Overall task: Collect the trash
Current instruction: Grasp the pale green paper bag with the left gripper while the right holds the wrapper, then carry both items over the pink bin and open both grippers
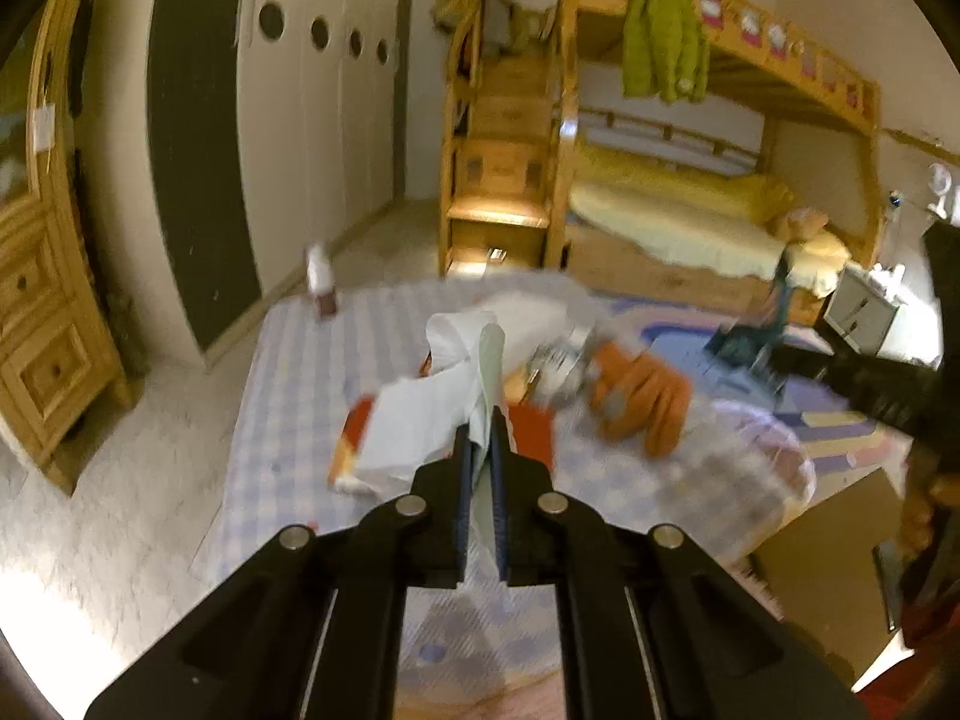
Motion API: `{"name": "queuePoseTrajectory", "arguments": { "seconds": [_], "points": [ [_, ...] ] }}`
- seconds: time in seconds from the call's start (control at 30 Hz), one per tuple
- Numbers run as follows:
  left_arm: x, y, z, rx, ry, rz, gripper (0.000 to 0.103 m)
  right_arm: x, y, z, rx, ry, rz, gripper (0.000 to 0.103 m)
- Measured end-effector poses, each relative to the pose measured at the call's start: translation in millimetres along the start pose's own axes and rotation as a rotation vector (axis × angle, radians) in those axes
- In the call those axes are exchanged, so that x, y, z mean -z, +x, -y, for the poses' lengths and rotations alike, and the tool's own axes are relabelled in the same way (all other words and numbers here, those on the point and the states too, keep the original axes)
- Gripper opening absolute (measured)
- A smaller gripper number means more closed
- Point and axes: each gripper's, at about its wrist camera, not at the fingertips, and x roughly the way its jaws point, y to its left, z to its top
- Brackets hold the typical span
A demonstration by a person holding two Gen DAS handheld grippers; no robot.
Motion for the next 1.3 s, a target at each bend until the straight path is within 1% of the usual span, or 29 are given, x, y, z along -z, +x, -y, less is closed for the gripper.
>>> {"name": "queuePoseTrajectory", "arguments": {
  "seconds": [0.1, 0.23, 0.33, 0.53, 0.63, 0.8, 0.93, 1.1, 1.2, 1.23, 1.27, 1.3],
  "points": [
    [-16, -11, 18, 0.023, 0.038, 0.052, 0.004, 0, -6, 6, 0.005, 0.011, 0.012, 0.01],
    [-25, -10, 43, 0.052, 0.084, 0.075, 0.004, 2, -16, 20, 0.027, 0.042, 0.027, 0.01],
    [-24, 2, 66, 0.086, 0.124, 0.066, 0.004, 6, -22, 31, 0.052, 0.069, 0.028, 0.01],
    [-23, 32, 122, 0.191, 0.187, 0.035, 0.004, 23, -33, 68, 0.129, 0.138, 0.013, 0.011],
    [-24, 46, 150, 0.245, 0.214, 0.034, 0.004, 34, -36, 91, 0.183, 0.18, -0.004, 0.011],
    [-26, 72, 194, 0.309, 0.249, 0.026, 0.004, 55, -36, 140, 0.27, 0.279, -0.04, 0.011],
    [-27, 93, 223, 0.348, 0.273, 0.011, 0.004, 67, -32, 167, 0.306, 0.323, -0.063, 0.011],
    [-27, 113, 250, 0.386, 0.285, -0.021, 0.004, 73, -14, 199, 0.327, 0.363, -0.095, 0.016],
    [-25, 124, 261, 0.395, 0.302, -0.038, 0.004, 77, 1, 218, 0.327, 0.389, -0.117, 0.021],
    [-24, 127, 265, 0.395, 0.307, -0.045, 0.004, 78, 3, 223, 0.325, 0.401, -0.121, 0.021],
    [-23, 128, 266, 0.395, 0.309, -0.048, 0.004, 78, 5, 228, 0.326, 0.408, -0.124, 0.027],
    [-22, 130, 268, 0.397, 0.312, -0.054, 0.004, 79, 6, 231, 0.328, 0.417, -0.122, 0.035]
  ]
}}
